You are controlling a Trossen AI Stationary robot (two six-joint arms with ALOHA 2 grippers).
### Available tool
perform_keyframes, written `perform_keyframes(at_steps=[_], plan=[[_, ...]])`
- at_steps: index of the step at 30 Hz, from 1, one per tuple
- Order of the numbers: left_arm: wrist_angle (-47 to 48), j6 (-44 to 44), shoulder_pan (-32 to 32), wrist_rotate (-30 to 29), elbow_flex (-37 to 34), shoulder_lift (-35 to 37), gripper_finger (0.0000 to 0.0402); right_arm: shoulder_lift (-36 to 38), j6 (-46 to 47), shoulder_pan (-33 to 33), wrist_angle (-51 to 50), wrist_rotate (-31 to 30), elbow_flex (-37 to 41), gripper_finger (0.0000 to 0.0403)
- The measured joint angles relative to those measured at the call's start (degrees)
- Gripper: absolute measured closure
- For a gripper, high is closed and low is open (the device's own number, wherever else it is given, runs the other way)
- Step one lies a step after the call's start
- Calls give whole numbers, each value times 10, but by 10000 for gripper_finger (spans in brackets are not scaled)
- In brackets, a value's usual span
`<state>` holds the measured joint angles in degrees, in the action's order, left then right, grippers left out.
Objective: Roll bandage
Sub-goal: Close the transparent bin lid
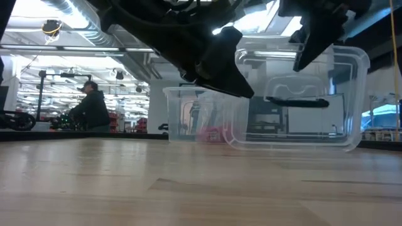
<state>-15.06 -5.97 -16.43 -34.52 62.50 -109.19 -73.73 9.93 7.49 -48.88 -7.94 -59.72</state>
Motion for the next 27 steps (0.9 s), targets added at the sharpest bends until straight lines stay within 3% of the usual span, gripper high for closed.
perform_keyframes(at_steps=[4,14,22,27], plan=[[-2,0,-1,0,0,0,254,0,-9,0,-6,-6,0,362],[-21,-107,1,0,1,-11,254,-1,37,0,-2,-40,0,362],[-214,-206,14,-5,1,-100,254,-1,62,1,33,-61,0,362],[-284,-243,33,-15,1,-113,254,1,84,23,49,-104,0,362]])
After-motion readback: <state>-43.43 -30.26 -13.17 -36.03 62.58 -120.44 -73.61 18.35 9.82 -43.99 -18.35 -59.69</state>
